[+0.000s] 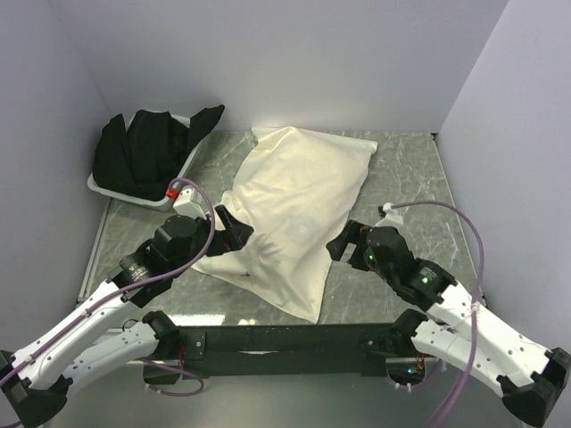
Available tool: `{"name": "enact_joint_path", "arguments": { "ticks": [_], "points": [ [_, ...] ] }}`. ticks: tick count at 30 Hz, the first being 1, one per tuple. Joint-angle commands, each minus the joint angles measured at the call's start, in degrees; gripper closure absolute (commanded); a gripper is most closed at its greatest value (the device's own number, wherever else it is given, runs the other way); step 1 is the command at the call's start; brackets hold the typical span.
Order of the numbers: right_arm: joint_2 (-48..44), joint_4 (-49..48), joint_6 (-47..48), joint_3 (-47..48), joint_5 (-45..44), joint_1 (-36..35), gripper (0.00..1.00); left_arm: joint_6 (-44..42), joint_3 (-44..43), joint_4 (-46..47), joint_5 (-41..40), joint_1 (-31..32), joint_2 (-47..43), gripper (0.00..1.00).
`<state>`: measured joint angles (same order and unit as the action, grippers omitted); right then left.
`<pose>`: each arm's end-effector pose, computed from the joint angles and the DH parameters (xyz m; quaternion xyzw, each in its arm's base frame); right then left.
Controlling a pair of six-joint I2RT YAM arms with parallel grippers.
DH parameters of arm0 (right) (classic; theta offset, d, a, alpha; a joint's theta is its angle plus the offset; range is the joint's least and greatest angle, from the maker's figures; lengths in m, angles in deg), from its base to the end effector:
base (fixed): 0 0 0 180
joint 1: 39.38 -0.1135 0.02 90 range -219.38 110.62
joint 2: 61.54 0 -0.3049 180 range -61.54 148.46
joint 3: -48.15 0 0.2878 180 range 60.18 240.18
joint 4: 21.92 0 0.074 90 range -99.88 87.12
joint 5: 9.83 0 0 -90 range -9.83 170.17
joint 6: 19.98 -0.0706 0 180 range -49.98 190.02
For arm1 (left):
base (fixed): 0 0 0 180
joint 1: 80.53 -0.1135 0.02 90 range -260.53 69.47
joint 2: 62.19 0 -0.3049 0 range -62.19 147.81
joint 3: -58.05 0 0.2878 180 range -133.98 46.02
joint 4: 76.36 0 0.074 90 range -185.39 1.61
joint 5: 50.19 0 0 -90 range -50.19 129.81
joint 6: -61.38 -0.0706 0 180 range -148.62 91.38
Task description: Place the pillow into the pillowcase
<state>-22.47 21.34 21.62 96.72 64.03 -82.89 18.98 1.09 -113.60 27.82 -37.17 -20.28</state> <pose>0.1477 0.1132 0.2744 0.1034 0.8696 0.2493 0.4134 0.1580 -0.1290 0.3379 -0.0888 0.8227 -0.3348 0.4508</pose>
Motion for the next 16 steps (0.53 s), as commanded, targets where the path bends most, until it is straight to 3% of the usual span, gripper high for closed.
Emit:
{"name": "enact_joint_path", "arguments": {
  "ticks": [1,9,16],
  "points": [
    [3.2,-7.4,8.0,2.5,11.0,4.9,0.00,1.4,2.0,-2.1,-3.2,-0.1,-2.0,0.01],
    [3.7,-11.1,7.1,-1.0,11.1,5.1,0.00,3.7,7.5,-2.5,-3.3,-0.1,-9.9,0.01],
    [3.1,-11.4,6.8,-2.7,10.9,5.1,0.00,2.7,8.5,-2.4,-3.4,-0.1,-9.8,0.00]
  ]
}}
